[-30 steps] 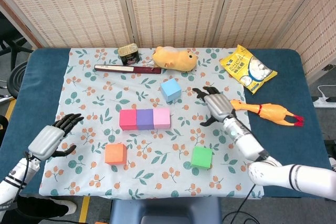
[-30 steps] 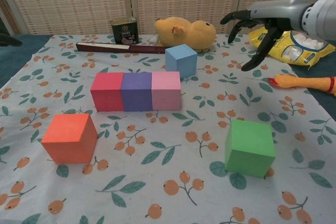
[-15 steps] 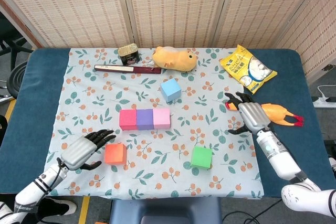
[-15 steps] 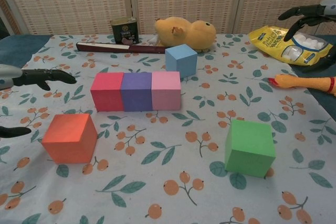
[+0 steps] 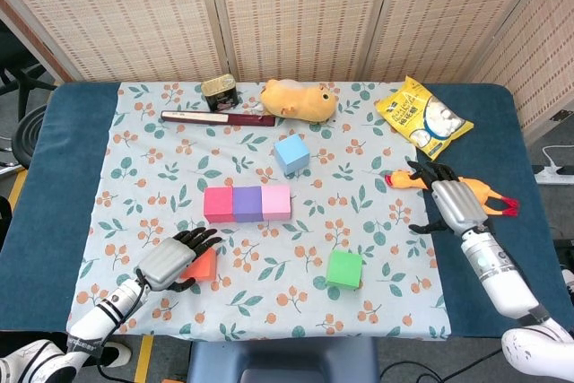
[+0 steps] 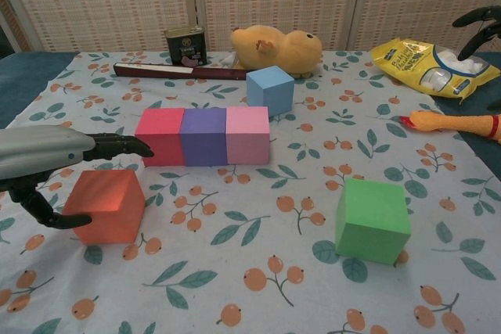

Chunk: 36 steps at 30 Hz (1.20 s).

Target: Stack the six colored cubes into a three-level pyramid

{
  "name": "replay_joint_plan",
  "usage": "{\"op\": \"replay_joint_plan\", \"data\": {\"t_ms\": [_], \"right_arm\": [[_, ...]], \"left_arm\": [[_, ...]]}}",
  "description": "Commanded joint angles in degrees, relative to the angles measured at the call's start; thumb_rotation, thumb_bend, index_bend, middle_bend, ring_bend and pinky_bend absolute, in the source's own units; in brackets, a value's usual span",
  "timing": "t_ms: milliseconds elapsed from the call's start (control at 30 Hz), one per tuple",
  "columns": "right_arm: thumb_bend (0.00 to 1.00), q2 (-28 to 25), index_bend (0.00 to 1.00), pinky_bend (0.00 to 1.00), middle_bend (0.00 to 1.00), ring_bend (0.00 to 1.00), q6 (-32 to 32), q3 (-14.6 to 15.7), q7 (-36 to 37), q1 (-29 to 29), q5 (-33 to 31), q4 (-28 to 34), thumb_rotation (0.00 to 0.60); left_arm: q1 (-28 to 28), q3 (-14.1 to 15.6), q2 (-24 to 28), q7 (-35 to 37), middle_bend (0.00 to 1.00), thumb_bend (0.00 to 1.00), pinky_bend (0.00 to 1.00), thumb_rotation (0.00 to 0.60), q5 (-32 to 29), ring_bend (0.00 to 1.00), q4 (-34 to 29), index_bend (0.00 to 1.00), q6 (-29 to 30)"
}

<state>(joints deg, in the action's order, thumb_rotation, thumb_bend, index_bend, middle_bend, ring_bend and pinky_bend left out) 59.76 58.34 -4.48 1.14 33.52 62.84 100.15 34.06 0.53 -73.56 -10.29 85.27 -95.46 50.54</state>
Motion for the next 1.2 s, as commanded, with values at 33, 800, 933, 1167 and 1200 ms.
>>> {"op": "replay_joint_plan", "data": {"t_ms": [33, 800, 933, 1167, 1200], "right_arm": [[0.0, 0.14, 0.0, 0.0, 0.21, 0.0, -0.62, -0.22, 0.32, -0.31, 0.5, -0.39, 0.6], [0.0, 0.64, 0.0, 0.0, 0.21, 0.0, -3.31, -2.6, -0.55, -1.0, 0.5, -0.74, 0.6], [0.0, 0.31, 0.0, 0.0, 0.21, 0.0, -3.05, -2.99, -0.52, -1.32, 0.65, -0.25, 0.6], [0.0, -0.32, 0.0, 0.0, 0.21, 0.0, -2.55, -3.44, -0.35, -2.04, 1.14, 0.49, 0.6], [0.0, -0.39, 0.0, 0.0, 0.21, 0.0, -2.5, -3.49, -0.28, -2.17, 1.17, 0.54, 0.6]], "left_arm": [[0.03, -0.23, -0.72, -2.37, 0.01, 0.32, 0.19, 0.6, -2.16, 0.03, -0.49, 0.02, -0.35], [-2.19, -0.54, -3.72, -3.41, 0.34, 0.32, 0.6, 0.6, -6.36, 0.38, 0.01, 0.3, 4.82], [-1.96, -1.6, -0.82, -0.14, 0.35, 0.31, 0.6, 0.6, -4.86, 0.38, -2.61, 0.31, 5.99], [1.77, -8.1, 5.3, 5.06, 0.34, 0.32, 0.57, 0.6, -5.17, 0.37, -5.84, 0.3, 5.9], [3.01, -9.28, 5.76, 5.82, 0.34, 0.32, 0.56, 0.6, -5.66, 0.36, -5.46, 0.3, 4.79]]}}
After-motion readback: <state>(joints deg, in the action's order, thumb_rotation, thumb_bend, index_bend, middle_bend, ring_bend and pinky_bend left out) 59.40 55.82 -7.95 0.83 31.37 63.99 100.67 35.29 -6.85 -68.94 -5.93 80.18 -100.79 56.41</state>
